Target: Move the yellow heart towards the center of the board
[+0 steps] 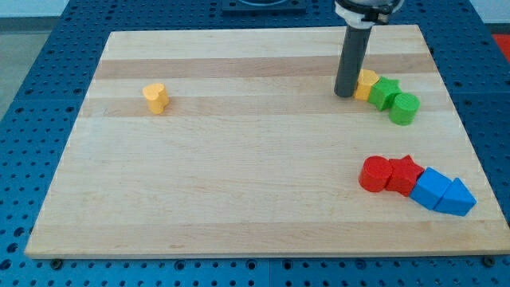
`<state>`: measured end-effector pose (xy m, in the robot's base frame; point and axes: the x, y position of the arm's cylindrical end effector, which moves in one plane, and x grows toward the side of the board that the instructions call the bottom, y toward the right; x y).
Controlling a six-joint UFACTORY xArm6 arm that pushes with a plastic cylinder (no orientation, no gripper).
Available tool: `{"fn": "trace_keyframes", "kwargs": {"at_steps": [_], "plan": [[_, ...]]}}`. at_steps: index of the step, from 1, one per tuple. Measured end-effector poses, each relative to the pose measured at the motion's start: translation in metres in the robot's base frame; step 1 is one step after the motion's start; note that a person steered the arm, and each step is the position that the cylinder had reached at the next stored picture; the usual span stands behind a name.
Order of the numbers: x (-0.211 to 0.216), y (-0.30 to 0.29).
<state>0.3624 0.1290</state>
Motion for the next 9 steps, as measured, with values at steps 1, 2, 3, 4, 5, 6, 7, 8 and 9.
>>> {"fn": "trace_keyframes", "kwargs": {"at_steps": [1, 2, 3, 4, 5, 6, 7, 8, 9], "plan": [[0.000, -0.002], [0.005, -0.045], [0.013, -0.093], [0.017, -0.138], [0.009, -0.179], [-0.028, -0.232], [-0.054, -0.289], [-0.063, -0.346], [-0.031, -0.384]]}}
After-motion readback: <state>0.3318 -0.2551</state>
